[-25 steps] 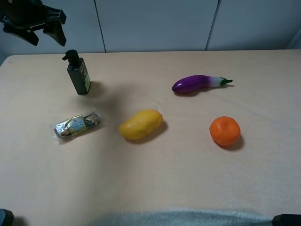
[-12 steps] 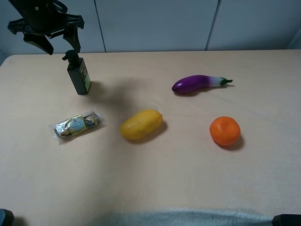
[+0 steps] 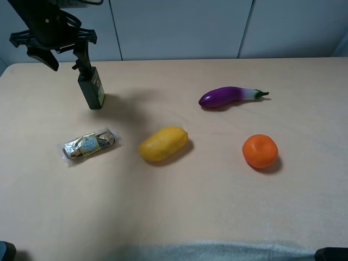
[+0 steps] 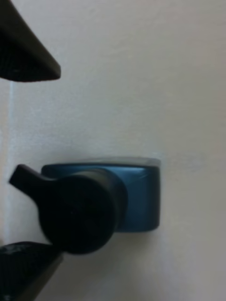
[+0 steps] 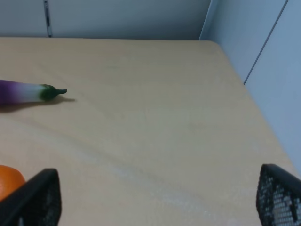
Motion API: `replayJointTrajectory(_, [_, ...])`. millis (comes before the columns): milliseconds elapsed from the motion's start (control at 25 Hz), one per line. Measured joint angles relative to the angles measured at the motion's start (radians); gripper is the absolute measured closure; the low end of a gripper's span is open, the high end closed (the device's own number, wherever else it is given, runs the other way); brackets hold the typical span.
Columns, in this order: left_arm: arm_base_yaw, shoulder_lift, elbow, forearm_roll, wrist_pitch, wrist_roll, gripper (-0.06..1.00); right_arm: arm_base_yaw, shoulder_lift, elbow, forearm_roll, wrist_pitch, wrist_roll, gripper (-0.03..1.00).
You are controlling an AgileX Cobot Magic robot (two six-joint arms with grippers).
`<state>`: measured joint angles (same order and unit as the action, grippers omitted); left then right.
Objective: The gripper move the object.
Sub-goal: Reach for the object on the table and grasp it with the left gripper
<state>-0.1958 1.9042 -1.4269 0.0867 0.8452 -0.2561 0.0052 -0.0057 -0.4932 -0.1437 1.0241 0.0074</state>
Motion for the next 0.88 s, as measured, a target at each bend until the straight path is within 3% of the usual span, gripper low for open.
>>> replayJointTrajectory(880, [-0.003,0.119,-0.024,-0.051,-0.076,-0.018,0.18,0.0,0.0,0.0,0.0,0.0,0.0,0.34])
